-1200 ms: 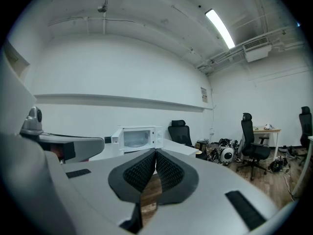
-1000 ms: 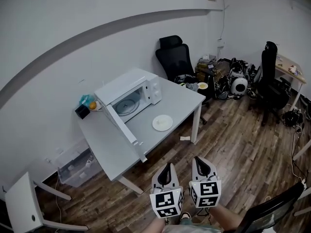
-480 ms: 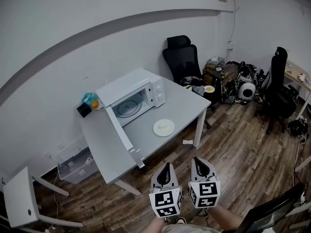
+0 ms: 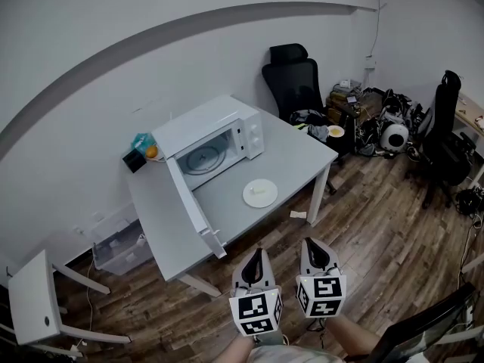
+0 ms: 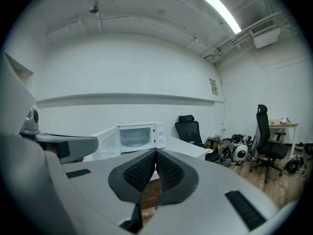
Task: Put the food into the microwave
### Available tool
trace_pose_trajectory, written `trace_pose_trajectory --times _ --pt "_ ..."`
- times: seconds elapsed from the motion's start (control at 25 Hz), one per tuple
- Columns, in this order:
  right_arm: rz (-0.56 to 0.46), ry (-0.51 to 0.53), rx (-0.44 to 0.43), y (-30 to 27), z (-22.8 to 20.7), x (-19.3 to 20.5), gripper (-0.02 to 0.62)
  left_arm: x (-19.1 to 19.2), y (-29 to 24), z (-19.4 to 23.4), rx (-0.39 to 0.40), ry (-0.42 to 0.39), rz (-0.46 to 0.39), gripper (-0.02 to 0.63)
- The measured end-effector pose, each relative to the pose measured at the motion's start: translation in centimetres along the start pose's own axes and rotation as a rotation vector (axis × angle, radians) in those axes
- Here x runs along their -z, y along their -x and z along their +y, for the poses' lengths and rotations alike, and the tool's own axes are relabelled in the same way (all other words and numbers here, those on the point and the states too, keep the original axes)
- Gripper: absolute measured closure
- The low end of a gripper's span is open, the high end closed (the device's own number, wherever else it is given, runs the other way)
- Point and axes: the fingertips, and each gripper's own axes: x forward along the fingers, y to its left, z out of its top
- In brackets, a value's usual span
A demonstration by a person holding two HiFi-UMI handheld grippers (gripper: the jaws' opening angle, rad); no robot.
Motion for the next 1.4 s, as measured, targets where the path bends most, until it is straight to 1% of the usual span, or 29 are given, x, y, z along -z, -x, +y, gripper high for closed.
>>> trace_pose_trajectory --times 0.2,0.4,0.64,0.84,1.4 --pt "0.012 0.006 -0.016 -1.6 0.5 0.6 0.580 0.7 -1.1 1.2 -0.017 -0.001 0.011 0.604" --pt "0.009 0.020 -0.024 -4.0 0.4 0.4 0.580 0.7 -3.5 2.0 -0.013 0.000 0.008 0.604" --pt "-0.017 0.054 -0.023 -7.9 -0.4 -0.9 0.580 0.1 -7.8 2.9 -0.009 0.025 -0.013 0.604" --pt "-0.006 0.054 -0.028 -11.5 -1.1 -1.7 0.580 -0.4 -11.0 3.6 -0.006 0.027 -0.003 0.604" --pt "-0.005 0.061 -0.068 -20.1 -2.2 -4.8 0.580 -3.1 -18.6 6.6 -0.051 0.047 -0.008 0.604"
